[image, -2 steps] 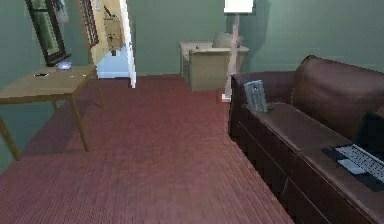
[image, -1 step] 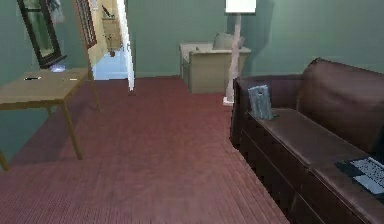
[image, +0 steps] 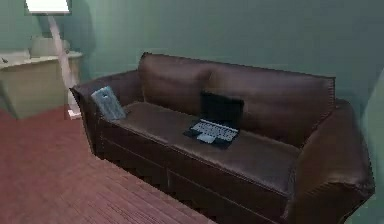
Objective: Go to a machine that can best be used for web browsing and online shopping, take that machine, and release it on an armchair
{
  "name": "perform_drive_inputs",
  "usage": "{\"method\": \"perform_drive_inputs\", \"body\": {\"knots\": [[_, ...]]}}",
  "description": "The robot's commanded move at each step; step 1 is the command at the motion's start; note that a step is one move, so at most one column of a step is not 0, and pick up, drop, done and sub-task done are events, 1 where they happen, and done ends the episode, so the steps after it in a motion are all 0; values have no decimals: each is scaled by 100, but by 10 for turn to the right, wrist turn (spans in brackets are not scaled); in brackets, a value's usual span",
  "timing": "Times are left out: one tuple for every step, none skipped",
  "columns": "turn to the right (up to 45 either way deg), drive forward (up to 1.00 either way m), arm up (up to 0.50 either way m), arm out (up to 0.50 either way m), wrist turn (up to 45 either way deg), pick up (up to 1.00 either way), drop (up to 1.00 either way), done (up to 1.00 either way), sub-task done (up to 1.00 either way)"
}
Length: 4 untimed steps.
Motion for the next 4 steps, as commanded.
{"method": "perform_drive_inputs", "body": {"knots": [[330,0,0,0,0,0,0,0,0],[0,60,0,0,0,0,0,0,0],[-450,0,0,0,0,0,0,0,0],[-450,0,0,0,0,0,0,0,0]]}}
